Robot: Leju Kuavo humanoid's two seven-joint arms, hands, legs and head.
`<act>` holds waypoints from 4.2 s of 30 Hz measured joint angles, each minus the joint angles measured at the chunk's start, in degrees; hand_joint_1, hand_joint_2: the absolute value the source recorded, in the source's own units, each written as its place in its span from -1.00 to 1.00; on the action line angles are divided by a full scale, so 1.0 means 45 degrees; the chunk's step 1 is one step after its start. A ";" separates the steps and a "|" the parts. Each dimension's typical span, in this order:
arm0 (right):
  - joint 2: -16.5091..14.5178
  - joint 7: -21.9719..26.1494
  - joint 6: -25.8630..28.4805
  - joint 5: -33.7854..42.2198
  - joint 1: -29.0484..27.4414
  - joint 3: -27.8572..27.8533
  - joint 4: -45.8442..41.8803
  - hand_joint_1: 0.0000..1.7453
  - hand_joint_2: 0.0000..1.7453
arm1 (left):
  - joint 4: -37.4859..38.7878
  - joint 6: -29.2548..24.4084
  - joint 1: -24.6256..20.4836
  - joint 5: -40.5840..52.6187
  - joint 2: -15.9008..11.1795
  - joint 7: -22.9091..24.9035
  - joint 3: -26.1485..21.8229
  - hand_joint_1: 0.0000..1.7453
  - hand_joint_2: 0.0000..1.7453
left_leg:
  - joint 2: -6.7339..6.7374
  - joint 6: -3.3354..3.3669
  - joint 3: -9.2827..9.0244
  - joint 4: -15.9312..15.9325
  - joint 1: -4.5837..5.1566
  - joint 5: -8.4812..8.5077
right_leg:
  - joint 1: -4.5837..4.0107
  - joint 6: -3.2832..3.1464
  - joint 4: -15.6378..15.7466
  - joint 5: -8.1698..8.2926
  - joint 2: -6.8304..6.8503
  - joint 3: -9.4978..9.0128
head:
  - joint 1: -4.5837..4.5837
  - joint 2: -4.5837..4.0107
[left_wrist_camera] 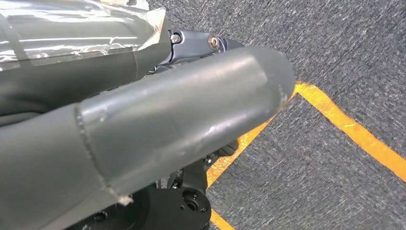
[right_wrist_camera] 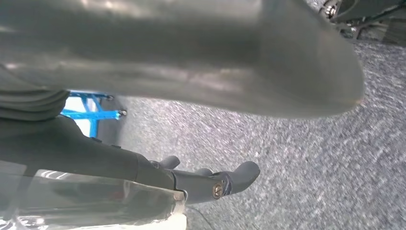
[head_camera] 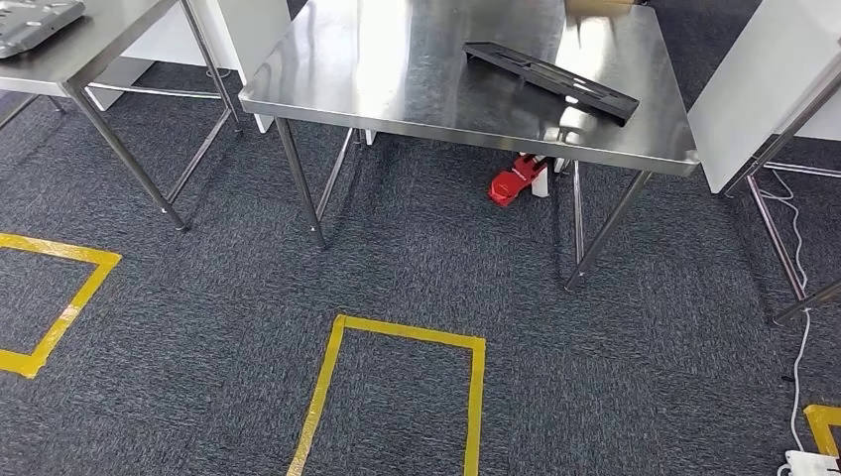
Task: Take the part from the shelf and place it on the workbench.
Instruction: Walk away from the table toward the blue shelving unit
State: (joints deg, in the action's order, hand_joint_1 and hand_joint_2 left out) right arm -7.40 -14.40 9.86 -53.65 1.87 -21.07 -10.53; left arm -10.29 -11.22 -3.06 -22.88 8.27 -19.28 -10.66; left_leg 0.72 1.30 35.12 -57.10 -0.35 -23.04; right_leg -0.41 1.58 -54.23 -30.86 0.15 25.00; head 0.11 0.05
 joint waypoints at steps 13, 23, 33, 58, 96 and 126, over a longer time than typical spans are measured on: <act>0.0033 -0.0007 -0.0029 0.0002 0.0016 -0.0012 0.0005 -1.00 -1.00 | 0.0000 0.0119 -0.0004 0.0011 -0.0035 -0.0013 0.0109 -1.00 -1.00 | -0.0230 -0.0714 -0.1571 -0.0529 -0.0358 -0.1595 | 0.0319 -0.0223 -0.0721 0.1098 0.0157 0.1678 | -0.0101 0.0001; 0.0076 -0.0035 -0.0029 0.0002 -0.0007 -0.0024 0.0016 -1.00 -1.00 | 0.0005 0.0189 -0.0028 0.0040 -0.0022 -0.0011 0.0153 -1.00 -1.00 | -0.0063 0.0322 -0.0234 -0.0114 -0.0099 -0.0607 | 0.0362 0.0303 -0.4357 -0.1009 0.0045 0.2842 | 0.0062 0.0001; 0.0158 -0.0052 0.0179 -0.0184 0.0049 -0.0033 0.0013 -1.00 -1.00 | 0.0006 0.0056 -0.0034 0.0153 0.0051 0.0036 0.0161 -1.00 -1.00 | -0.0066 -0.0320 0.0644 -0.0187 -0.0142 0.0214 | 0.0188 -0.0348 0.0205 -0.0174 0.0079 -0.0409 | 0.0009 0.0001; 0.0261 -0.0270 -0.0486 -0.0773 -0.0066 0.0040 0.0017 -1.00 -1.00 | 0.0000 -0.1780 -0.0011 0.0287 0.0030 -0.0341 0.0289 -1.00 -1.00 | -0.1000 0.0107 -0.0431 -0.0016 -0.0140 -0.0471 | 0.0357 0.0287 -0.1543 -0.0396 -0.0491 0.0816 | 0.0094 0.0002; 0.0112 -0.0171 -0.0533 -0.1575 -0.0066 0.0795 0.0029 -1.00 -1.00 | 0.0032 -0.0811 0.0151 0.1586 -0.0767 0.1420 0.1268 -1.00 -1.00 | -0.1092 -0.0259 0.0226 -0.0837 -0.0047 -0.0811 | 0.0300 -0.0451 -0.0349 0.0352 -0.0170 0.0515 | 0.0220 0.0000; 0.0208 0.0155 -0.0722 -0.3748 0.0075 0.2313 0.0063 -1.00 -1.00 | 0.0039 -0.1006 0.0258 0.2186 -0.0748 0.3258 0.2203 -1.00 -1.00 | -0.1434 -0.0187 -0.0024 -0.0529 -0.0030 -0.0779 | 0.0287 -0.0383 -0.0352 0.0492 -0.0309 0.0658 | 0.0283 0.0000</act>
State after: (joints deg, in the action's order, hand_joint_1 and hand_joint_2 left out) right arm -6.47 -13.70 6.61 -70.52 2.21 -10.66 -10.25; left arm -10.12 -15.75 -1.90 -13.04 4.90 -4.62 -0.74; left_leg -5.74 0.46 35.02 -59.49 -0.49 -26.54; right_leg 0.88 -0.14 -55.81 -28.64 -1.24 27.97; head 1.38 0.05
